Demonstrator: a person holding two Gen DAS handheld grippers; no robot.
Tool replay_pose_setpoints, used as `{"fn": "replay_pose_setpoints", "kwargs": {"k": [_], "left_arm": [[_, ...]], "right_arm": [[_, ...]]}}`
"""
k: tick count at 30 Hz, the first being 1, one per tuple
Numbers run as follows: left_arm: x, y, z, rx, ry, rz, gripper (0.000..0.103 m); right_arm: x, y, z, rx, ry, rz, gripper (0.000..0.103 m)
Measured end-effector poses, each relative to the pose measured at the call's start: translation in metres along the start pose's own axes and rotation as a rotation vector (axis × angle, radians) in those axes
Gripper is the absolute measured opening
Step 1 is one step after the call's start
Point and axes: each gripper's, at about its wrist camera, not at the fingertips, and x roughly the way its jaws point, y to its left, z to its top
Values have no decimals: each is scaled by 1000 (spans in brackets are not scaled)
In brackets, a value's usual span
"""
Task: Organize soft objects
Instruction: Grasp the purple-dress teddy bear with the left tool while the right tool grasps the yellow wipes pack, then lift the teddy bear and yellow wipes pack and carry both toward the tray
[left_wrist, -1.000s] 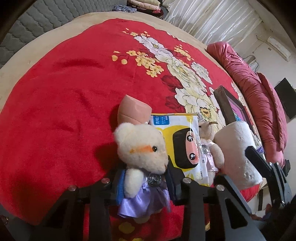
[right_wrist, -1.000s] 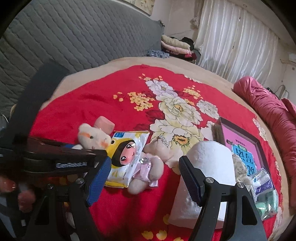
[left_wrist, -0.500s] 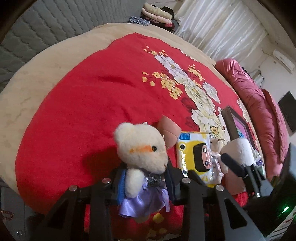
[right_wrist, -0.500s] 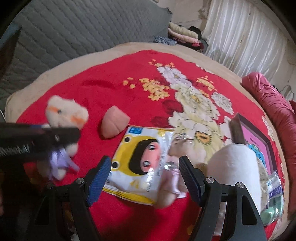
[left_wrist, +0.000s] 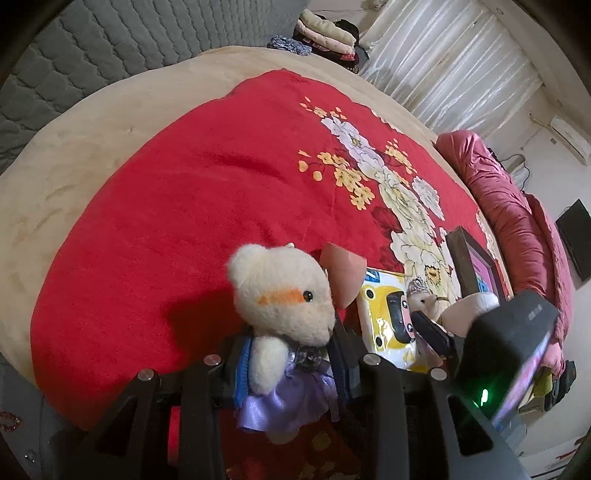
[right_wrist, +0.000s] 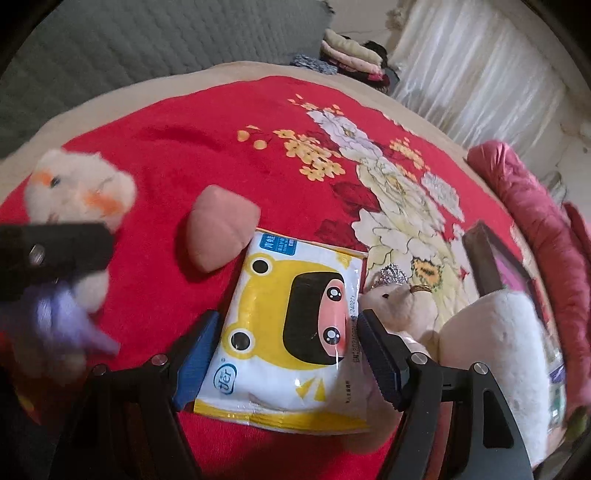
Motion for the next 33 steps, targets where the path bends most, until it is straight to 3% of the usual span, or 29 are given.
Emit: {"fn": "replay_pose_setpoints", "kwargs": {"k": [5,10,15,21,25,33], "left_arm": [[1,-5,-1,18,4,-2,36],[1,-7,-2,22,-1,15,36],[2,-9,-3,27,-4,28,36],[1,-11,-3,36,-15,24,36],[-5,-21,-2,72,-41,11,36],[-19,-52,-10,177,-100,2,36]], "right_arm": [[12,-10,6,45,35,43,75],[13,-23,8,87,49,140,60],[-1,-40,5,148,2,221,59],[-16,-50,-1,185,-16,255,59],[-34,-60,-5,214,-64,280,59],[-90,-85,-1,187,-215,232,59]]}}
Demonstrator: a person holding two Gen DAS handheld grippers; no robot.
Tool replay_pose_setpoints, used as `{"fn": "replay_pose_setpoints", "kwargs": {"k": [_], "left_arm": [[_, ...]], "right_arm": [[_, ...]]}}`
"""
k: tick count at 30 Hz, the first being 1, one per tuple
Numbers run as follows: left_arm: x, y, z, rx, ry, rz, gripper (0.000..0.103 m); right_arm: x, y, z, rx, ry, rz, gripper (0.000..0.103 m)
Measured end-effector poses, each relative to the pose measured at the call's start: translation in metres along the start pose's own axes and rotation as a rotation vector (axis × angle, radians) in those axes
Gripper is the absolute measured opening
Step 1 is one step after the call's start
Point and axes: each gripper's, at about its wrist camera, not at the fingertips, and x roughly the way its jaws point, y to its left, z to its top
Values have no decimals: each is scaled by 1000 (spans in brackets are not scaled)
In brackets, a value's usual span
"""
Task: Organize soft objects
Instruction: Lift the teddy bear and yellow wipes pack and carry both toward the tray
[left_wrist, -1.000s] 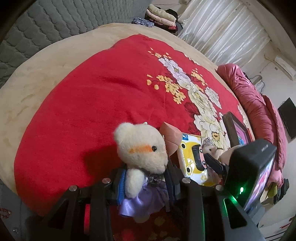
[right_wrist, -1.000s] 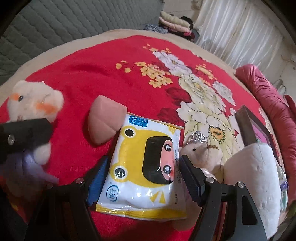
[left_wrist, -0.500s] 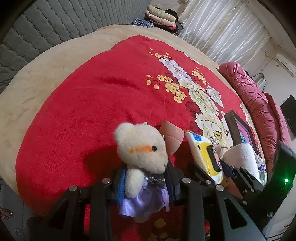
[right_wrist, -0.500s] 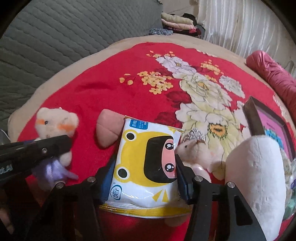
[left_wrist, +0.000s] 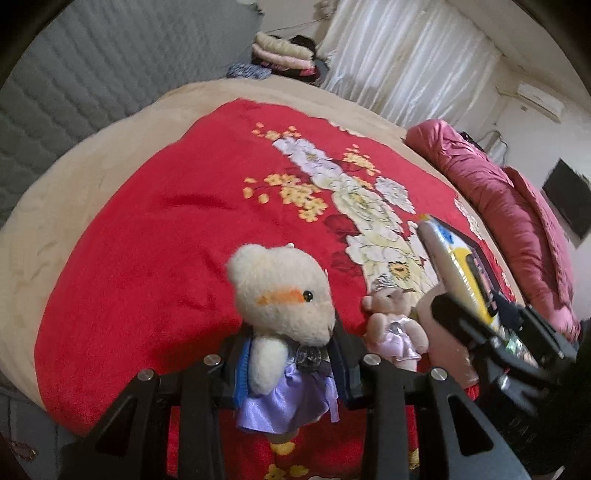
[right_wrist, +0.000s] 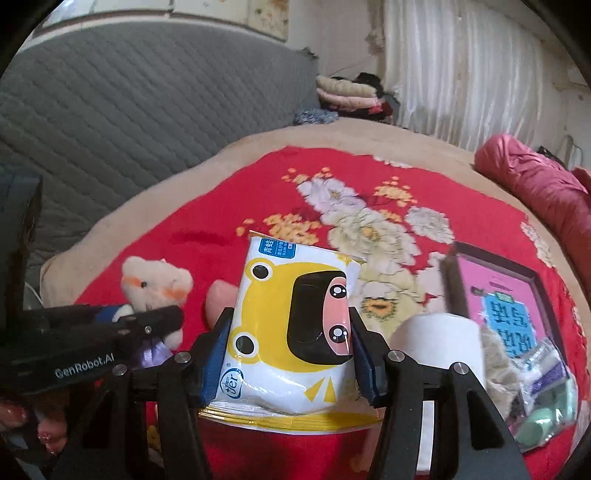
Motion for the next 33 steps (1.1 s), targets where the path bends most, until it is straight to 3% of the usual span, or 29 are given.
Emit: {"fn": "replay_pose_setpoints", "kwargs": {"k": [23,33], "left_arm": [[-21,-124,-26,212,18,-18,36],[-11,-181,-30,298,35,-77,36]], "right_arm": [[-89,-135,-44,284,-87,-183,59],[-111,-171,-59,370,-135,-234,59]]}}
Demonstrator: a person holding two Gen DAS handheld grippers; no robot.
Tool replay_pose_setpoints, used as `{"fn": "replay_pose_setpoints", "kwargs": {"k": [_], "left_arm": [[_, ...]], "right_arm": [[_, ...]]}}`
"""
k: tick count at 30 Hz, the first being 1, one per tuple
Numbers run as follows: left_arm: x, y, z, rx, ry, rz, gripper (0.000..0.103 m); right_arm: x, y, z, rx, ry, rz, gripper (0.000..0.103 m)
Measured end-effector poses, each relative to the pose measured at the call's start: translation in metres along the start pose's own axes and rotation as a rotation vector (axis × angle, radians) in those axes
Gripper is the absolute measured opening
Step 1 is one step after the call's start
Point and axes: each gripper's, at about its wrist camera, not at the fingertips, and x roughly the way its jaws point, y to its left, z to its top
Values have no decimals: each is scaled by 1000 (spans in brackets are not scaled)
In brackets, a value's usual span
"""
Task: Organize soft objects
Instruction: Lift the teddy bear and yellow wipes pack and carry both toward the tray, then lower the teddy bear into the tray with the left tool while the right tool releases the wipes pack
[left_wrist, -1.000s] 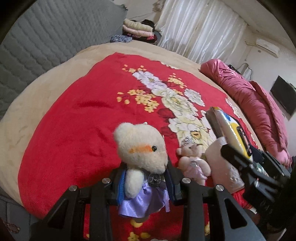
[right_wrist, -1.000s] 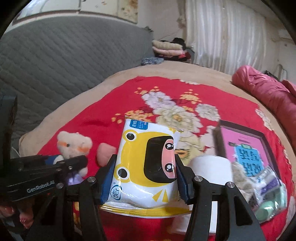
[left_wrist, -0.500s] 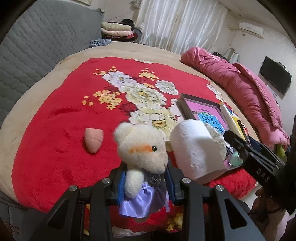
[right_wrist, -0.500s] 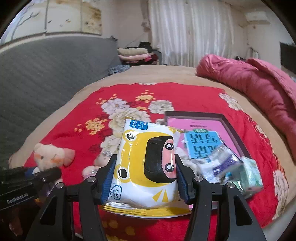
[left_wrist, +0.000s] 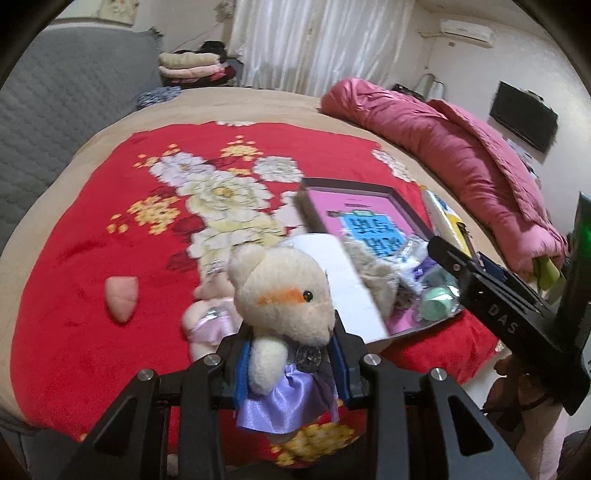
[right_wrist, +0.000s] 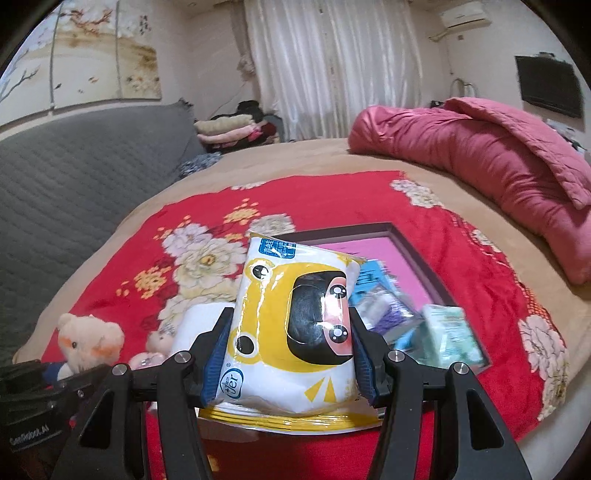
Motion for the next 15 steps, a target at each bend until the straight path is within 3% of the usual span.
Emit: {"fn": "replay_pose_setpoints", "kwargs": {"k": [8,15], "left_arm": [[21,-50,20,88,13,-43,36],[55,-86,34,115,55,-92,36]], "right_arm": [[1,-42,2,53,-12,-100,59],[22,-78,-2,113,55,-135,59]]}}
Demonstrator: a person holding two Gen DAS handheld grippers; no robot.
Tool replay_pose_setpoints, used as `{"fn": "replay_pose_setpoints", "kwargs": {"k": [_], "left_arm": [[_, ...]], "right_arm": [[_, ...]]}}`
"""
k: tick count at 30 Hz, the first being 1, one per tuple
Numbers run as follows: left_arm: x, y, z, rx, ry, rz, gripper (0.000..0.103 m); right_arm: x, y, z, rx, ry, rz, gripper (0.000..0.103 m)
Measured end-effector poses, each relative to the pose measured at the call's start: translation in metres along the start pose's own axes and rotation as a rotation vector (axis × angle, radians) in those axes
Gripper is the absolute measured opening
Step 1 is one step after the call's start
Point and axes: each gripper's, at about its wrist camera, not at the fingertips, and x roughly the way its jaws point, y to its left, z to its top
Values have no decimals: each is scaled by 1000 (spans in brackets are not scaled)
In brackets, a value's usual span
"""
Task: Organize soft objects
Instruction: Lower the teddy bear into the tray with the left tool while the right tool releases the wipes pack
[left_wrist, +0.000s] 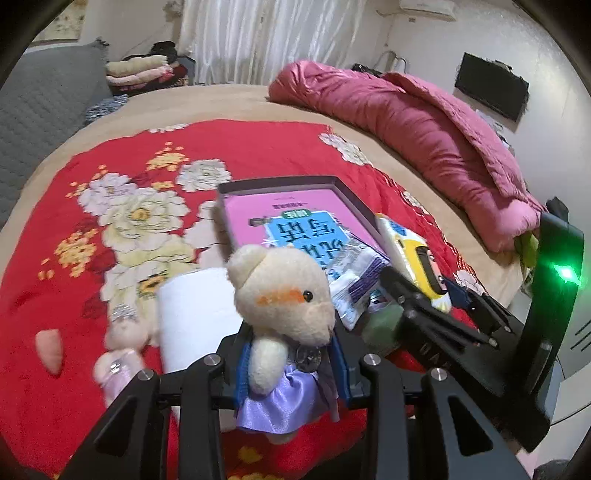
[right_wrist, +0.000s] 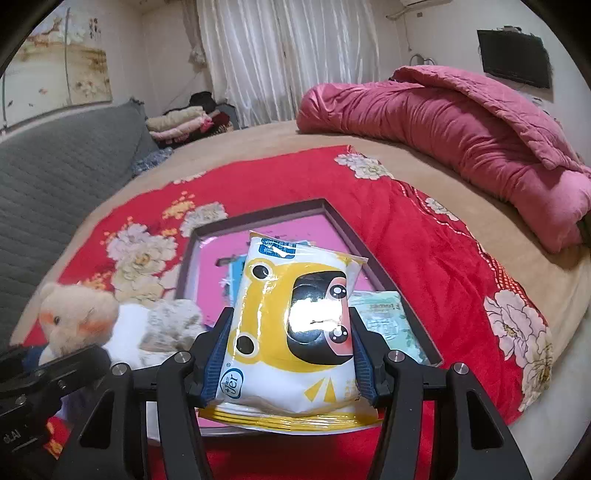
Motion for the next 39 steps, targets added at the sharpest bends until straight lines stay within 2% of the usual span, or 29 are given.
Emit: {"fn": "replay_pose_setpoints", "kwargs": {"k": [9,14,18,20,25,32,34,36,39], "left_arm": [[35,-5,9,10,54,-3,36],[45,-4,10,15,70,-7,36],[52,-7,13,18,83,-14,36],[56,-9,15,25,90,-18,36],[67,-19,14,47,118,-31,37],[74,-19,11,33,145,-46,38],[73,-18,11,29,145,-62,41],[70,-18,11,26,140,-83,53],[62,-18,12,32,110,-100,55]], "right_arm": [[40,-5,-1,-54,76,-27,59],[50,-11,-3,-40,87,-25,65],[46,-22,0,7,58,-10,70],[37,-29,2,44,19,-3,74],[12,-49,9,136,-91,-25,75],[10,-55,9,158,-90,-39,75],[9,-53,9,152,-93,-37,75],[7,-51,10,144,-99,-37,75],[7,-47,10,137,-101,-31,75]]}}
